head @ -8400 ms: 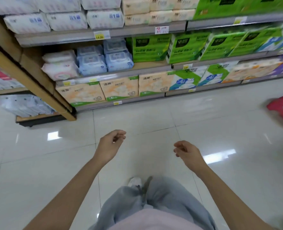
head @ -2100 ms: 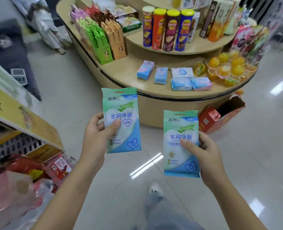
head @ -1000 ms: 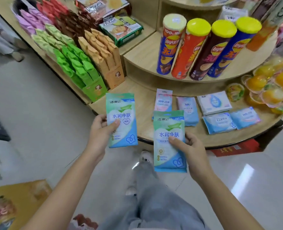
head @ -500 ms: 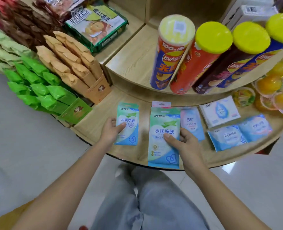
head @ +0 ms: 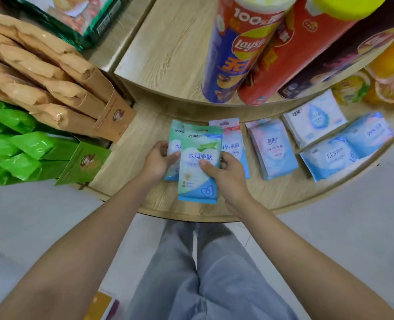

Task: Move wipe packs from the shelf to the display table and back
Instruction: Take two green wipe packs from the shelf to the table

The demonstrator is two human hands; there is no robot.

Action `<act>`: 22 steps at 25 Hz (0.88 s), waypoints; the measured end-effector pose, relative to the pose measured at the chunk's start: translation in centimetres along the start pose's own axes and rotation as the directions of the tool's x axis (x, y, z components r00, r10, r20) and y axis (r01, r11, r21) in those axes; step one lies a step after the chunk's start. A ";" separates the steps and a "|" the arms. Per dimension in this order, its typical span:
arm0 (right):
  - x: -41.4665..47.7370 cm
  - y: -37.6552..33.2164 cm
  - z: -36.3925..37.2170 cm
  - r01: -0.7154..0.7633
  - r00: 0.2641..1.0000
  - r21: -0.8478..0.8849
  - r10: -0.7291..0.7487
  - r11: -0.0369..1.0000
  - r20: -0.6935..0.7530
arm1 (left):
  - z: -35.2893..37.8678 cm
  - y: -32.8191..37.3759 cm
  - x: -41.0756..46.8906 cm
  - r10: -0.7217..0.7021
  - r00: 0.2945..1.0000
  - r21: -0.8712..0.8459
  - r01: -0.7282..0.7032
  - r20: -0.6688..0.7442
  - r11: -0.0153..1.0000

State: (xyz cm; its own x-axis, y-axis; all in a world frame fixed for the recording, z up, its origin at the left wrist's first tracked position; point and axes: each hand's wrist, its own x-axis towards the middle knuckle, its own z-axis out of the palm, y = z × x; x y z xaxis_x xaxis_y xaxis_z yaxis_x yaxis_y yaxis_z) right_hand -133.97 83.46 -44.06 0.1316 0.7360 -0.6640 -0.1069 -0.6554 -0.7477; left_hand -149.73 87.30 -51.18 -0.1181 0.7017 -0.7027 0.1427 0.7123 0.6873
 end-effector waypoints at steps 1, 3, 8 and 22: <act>0.9 0.3 0.9 0.006 1.000 -0.019 -0.006 1.000 0.005 | -0.2 0.0 0.2 0.001 1.000 0.045 -0.001 -0.002 0.999; 2.5 0.8 2.4 0.018 1.000 -0.083 -0.017 0.996 0.011 | -0.7 0.2 0.3 0.030 0.999 0.147 -0.028 -0.015 0.989; 5.2 2.7 4.0 -0.024 0.998 -0.112 0.017 0.993 -0.062 | -2.5 -0.6 0.3 0.088 0.994 0.155 -0.096 0.062 0.983; 5.6 3.4 7.4 -0.036 0.930 -0.446 -0.133 0.894 -0.341 | -2.4 -1.4 0.1 0.091 0.992 0.007 -0.091 0.091 0.996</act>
State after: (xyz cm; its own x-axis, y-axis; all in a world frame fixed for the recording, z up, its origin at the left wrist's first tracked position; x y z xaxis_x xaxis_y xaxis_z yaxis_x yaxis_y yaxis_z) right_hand -140.84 86.63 -50.35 0.4732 0.7144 -0.5156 0.3393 -0.6878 -0.6417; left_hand -152.35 86.41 -51.77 -0.0144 0.7586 -0.6514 0.1593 0.6449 0.7475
